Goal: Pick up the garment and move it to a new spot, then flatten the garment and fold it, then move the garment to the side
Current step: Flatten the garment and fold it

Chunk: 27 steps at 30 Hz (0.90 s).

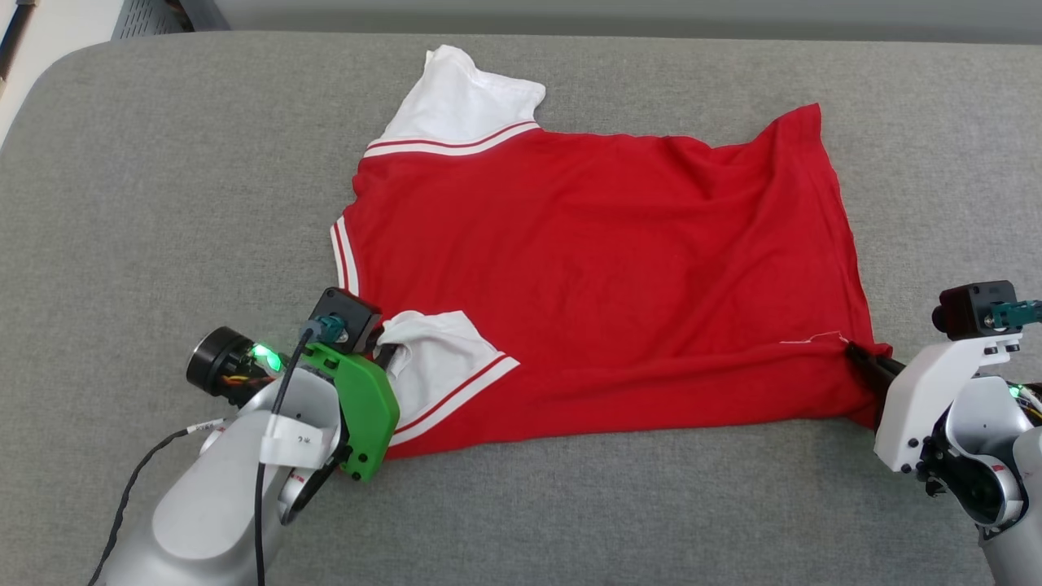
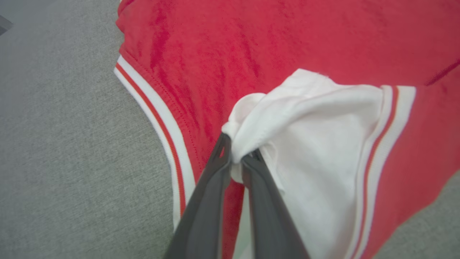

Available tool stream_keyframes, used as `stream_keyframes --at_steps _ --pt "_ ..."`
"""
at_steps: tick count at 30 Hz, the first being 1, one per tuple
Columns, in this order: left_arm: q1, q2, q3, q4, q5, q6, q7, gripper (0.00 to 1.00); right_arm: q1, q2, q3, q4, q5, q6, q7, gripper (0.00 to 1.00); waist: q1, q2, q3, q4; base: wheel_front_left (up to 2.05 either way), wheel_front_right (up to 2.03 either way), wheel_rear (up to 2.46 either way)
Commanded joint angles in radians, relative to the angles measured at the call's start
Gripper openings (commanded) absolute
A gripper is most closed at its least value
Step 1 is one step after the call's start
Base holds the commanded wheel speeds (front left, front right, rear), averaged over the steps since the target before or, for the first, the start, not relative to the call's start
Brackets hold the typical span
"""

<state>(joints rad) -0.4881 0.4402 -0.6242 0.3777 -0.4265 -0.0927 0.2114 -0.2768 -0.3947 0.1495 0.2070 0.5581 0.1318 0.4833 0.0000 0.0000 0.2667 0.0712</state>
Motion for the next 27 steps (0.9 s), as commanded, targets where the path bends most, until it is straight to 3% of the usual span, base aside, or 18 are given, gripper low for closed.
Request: stream_keyframes --at_steps 1,8,16,27 --pt "-0.029 -0.009 -0.004 0.019 0.020 0.005 -0.025 1.00 -0.017 -0.004 0.005 0.008 -0.012 -0.001 -0.015 1.00 0.0000 0.0000 -0.004 0.002 0.00 0.00 0.00" --pt "-0.036 -0.068 0.038 0.113 0.020 0.087 -0.169 1.00 -0.011 -0.009 0.018 0.017 -0.005 -0.001 -0.064 1.00 0.0000 0.0000 -0.052 0.011 0.00 0.00 0.00" --pt "0.068 -0.116 0.143 0.081 -0.099 0.156 -0.272 1.00 0.061 -0.031 0.004 -0.055 -0.015 -0.001 -0.094 1.00 0.0000 0.0000 -0.137 0.029 0.00 0.00 0.00" --pt "0.310 -0.122 0.153 -0.145 -0.180 0.242 -0.199 1.00 0.208 0.018 -0.093 -0.187 -0.069 -0.001 -0.058 1.00 0.0000 0.0000 -0.193 0.041 0.00 0.00 0.00"
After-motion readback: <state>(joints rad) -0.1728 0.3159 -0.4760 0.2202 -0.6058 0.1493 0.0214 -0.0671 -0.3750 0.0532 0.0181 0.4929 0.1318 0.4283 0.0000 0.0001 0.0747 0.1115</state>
